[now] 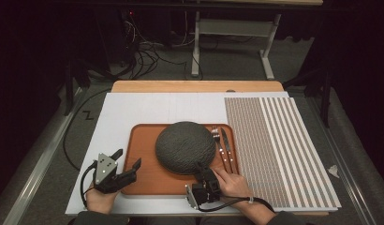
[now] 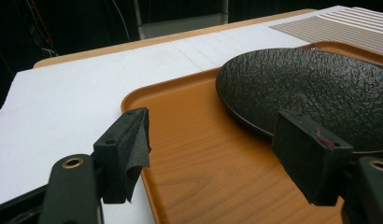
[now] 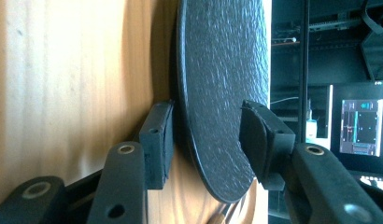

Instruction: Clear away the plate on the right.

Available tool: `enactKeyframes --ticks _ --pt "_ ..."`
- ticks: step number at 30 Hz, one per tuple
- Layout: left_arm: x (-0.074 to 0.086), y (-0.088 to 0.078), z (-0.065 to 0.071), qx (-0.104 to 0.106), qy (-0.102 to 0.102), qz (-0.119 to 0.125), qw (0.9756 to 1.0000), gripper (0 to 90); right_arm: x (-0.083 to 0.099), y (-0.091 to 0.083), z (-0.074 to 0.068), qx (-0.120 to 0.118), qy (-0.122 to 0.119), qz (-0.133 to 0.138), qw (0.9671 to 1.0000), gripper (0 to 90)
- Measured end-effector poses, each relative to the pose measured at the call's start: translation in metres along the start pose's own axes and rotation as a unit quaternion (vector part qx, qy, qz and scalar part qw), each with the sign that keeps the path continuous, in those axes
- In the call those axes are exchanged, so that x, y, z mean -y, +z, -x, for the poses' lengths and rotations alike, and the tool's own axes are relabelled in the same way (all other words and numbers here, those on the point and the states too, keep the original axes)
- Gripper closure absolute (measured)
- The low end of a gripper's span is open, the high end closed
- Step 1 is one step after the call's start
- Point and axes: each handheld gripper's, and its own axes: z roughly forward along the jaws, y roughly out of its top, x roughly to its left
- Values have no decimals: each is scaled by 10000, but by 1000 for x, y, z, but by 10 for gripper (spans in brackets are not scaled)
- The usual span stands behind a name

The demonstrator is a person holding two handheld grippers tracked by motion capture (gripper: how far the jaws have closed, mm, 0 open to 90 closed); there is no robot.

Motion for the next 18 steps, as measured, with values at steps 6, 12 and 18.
enactKeyframes --ticks 6,12,18 --pt "0 0 0 -1 1 -1 10000 279 5 -2 0 18 32 -7 10000 571" --pt "0 0 0 -2 2 1 10000 279 10 -3 0 5 83 -59 9999 570" --pt "0 0 0 -2 4 2 10000 278 15 -4 1 56 129 -91 9999 570"
